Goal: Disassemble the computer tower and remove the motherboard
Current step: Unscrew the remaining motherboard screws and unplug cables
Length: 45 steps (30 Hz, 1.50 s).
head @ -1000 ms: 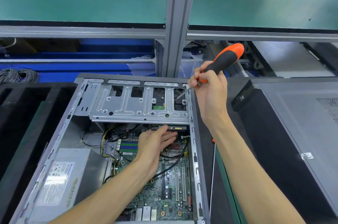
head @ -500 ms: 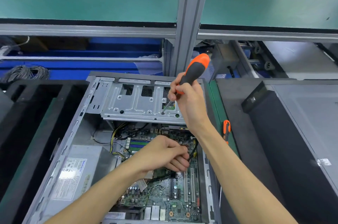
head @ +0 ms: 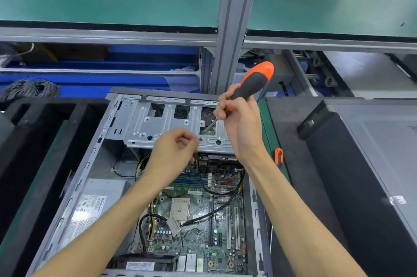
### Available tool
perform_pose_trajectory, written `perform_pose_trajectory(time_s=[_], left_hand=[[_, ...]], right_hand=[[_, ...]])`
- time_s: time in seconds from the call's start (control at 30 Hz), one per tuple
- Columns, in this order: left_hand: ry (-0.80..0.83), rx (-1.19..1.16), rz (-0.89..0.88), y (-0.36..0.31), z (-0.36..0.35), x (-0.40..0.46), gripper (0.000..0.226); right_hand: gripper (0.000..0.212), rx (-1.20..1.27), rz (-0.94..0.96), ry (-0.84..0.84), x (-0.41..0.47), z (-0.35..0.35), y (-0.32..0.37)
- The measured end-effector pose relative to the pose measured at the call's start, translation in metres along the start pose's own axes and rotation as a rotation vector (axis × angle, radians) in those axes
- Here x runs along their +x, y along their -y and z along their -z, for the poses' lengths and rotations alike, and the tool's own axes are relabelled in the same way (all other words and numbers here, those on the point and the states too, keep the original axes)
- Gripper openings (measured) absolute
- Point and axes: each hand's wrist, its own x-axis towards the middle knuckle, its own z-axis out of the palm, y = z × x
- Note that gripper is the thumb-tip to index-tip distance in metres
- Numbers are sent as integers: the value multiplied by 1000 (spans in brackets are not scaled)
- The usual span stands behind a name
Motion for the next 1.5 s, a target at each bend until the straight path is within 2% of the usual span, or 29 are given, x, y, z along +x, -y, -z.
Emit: perform_pose_trajectory(time_s=[0.2, 0.37, 0.73, 0.87, 1.03, 1.13, 1.2, 1.3, 1.37, 1.43, 1.5], left_hand=[[-102, 71, -19, 3, 10, 14, 21], [-123, 145, -57, 5, 12, 22, 25], [-34, 445, -200, 2, 9, 32, 14], [37, 619, -271, -3, 6, 34, 12], [25, 713, -412, -6, 6, 36, 6], [39, 785, -568, -1, 7, 33, 12], [46, 801, -599, 2, 7, 33, 13], [0, 661, -517, 4, 1, 34, 7], [-5, 263, -284, -1, -8, 33, 1], [61, -233, 6, -12, -19, 33, 7], [106, -546, 205, -22, -27, 35, 15]], right_hand=[[12, -66, -45, -24, -3, -1, -6], [14, 55, -8, -3, -3, -3, 2], [15, 5, -29, -12, -4, -1, -6], [13, 26, -10, -18, -1, -1, -2], [16, 75, 41, -57, 2, 4, 13], [16, 86, 124, -124, 5, 17, 29], [16, 55, 177, -185, 6, 28, 39], [16, 11, 207, -260, 6, 43, 44], [15, -6, 211, -287, 5, 50, 43], [16, -8, 211, -302, 6, 53, 40], [16, -15, 203, -308, 7, 54, 37]])
